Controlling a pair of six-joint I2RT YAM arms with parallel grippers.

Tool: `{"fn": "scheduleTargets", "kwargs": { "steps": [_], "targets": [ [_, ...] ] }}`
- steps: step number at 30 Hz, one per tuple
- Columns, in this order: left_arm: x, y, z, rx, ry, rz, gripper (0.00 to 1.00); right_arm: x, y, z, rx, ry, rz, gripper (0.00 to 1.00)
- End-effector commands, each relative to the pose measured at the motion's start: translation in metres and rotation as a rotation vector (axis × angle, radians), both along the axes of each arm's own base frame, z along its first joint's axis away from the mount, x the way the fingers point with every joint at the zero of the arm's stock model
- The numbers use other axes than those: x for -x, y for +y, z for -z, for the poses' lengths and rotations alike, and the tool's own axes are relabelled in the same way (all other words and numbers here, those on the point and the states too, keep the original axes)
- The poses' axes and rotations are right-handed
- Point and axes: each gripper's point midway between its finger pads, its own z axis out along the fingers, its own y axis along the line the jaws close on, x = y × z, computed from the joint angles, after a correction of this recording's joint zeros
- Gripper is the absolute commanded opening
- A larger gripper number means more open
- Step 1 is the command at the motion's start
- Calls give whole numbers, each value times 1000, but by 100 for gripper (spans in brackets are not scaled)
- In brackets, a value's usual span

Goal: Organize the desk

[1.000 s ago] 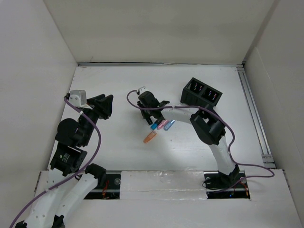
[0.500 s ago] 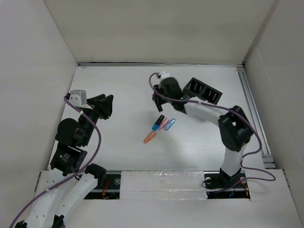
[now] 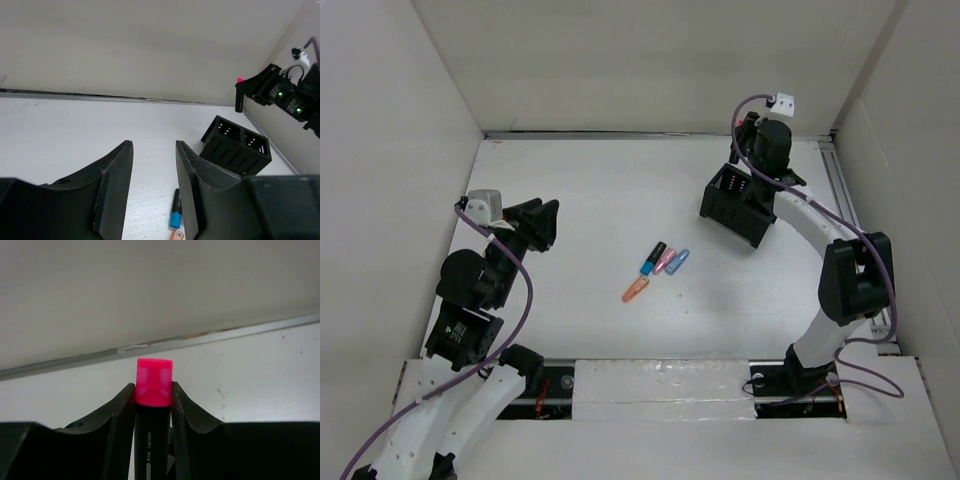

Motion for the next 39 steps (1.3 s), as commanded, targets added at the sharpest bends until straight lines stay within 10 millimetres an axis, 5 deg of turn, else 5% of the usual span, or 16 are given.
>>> {"fn": "scheduleTargets", "kwargs": {
  "steps": [1, 9, 23, 30, 34, 37, 39],
  "targets": [
    [2, 1, -8, 13, -42, 0, 35, -3, -11, 14, 36, 3, 69, 6],
    [4, -1, -10, 12, -49, 12, 35, -3, -24, 42, 81, 49, 115, 6],
    [2, -3, -7, 9, -37, 16, 35, 11, -10, 83, 123, 129, 131, 12],
    [0, -2, -6, 8, -32, 10, 36, 20, -2, 72, 108, 109, 119, 45],
    [0, -4, -6, 6, -30, 20, 35, 34, 17, 46, 84, 64, 60, 67],
    [-1, -5, -4, 3, -25, 20, 35, 47, 31, 36, 82, 56, 28, 66],
    [0, -5, -6, 6, -30, 25, 35, 60, 54, 34, 65, 70, -40, 46]
  ]
}}
